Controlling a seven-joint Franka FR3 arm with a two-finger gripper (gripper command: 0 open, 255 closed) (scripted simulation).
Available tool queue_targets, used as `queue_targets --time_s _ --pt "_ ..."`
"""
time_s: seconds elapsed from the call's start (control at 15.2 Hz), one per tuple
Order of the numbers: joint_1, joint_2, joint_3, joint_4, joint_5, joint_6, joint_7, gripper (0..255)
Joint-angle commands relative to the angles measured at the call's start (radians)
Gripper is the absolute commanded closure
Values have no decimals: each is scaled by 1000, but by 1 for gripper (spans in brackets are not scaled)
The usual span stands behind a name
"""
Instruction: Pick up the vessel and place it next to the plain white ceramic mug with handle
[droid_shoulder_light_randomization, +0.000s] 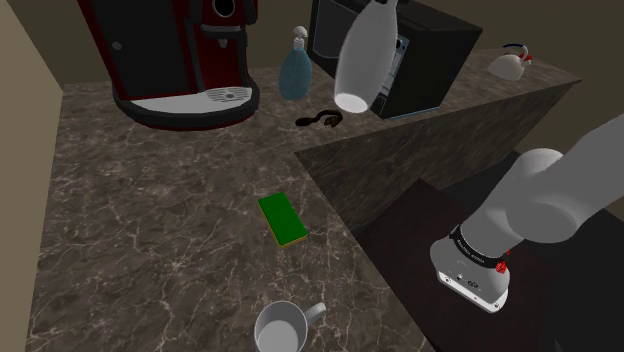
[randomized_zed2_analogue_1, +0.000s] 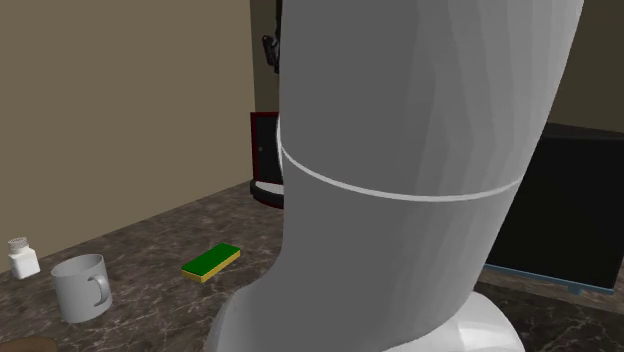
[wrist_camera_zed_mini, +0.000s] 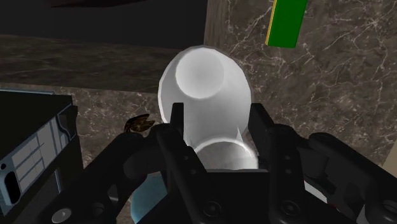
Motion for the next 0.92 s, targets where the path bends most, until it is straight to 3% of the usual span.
queue_targets --time_s 0.0,0.86 --pt "14 -35 24 -9 13 -24 43 255" --pt "90 -130 209 74 121 -170 348 255"
